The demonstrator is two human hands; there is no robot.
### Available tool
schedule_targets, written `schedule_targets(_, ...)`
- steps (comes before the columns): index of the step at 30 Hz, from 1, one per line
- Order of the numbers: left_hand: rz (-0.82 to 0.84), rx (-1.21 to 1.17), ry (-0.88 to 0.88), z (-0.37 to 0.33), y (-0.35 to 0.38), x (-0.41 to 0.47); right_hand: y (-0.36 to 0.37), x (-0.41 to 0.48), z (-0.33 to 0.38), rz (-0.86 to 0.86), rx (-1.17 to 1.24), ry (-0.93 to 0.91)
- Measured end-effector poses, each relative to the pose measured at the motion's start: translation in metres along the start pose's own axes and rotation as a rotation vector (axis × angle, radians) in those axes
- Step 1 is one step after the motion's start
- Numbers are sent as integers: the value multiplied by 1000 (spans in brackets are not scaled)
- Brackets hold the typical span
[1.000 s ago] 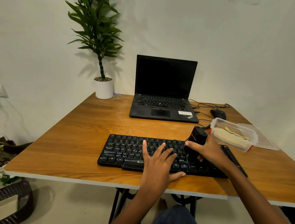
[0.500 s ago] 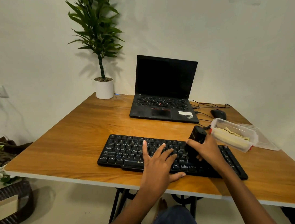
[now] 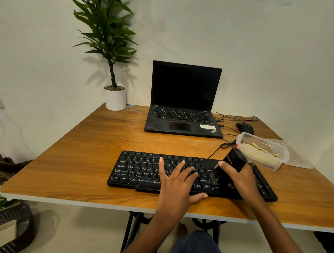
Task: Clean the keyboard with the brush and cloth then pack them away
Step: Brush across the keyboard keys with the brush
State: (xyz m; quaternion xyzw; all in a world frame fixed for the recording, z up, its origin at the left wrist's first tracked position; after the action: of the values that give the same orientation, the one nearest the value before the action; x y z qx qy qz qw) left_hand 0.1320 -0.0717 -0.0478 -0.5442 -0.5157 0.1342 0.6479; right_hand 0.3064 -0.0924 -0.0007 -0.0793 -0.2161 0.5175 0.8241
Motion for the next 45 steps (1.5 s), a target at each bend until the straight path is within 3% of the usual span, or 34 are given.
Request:
schedule_targets(6,-2,0,0,1,-2,2,6,14,10,12,-228,-99)
schedule_targets(11,1,3,-7,1,-1,1,-6,6,4,50,-111,31)
schedule_targets(15,2,12,-5,1,-2,1,4,-4,14,25,-204,-70)
schedule_targets(18,3,8,-8,1,-2,2,10,-15,14,70,-143,-3)
schedule_targets(22,5,12,-5,1,-2,2,5,-17,19,-46,-187,-35)
schedule_targets(26,1,6,-10,1,-3,2,5,-29,10,48,-78,-5)
schedule_targets(30,5,1,-10,1,-2,1,2,-23,9,-35,-141,-36)
schedule_targets(34,-5,-11,-10,1,-3,2,3,-26,11,72,-84,-21)
schedule_targets(37,-11,-11,-3,0,-2,2,-2,-19,13,40,-117,-13)
schedule_targets(41,0,-5,-17,2,-2,2,-9,-6,33,227,-118,-36)
schedule_targets(43,2,1,-19,2,-1,3,-22,7,43,380,-97,-6)
schedule_targets(45,-2,4,-19,2,0,3,-31,23,48,569,-233,-19)
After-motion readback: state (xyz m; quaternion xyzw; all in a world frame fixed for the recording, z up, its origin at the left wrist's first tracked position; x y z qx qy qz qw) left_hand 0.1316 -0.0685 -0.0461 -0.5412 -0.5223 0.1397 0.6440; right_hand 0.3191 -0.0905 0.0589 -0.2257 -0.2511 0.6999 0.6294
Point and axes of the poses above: each hand's wrist, its own x-axis towards the middle knuckle, its own y-axis out of the palm, z = x × y, the point moved 3 cm from there along x, towards the middle knuckle, and after that the axes turned 1 degree about -x, right-handed, at the moved point
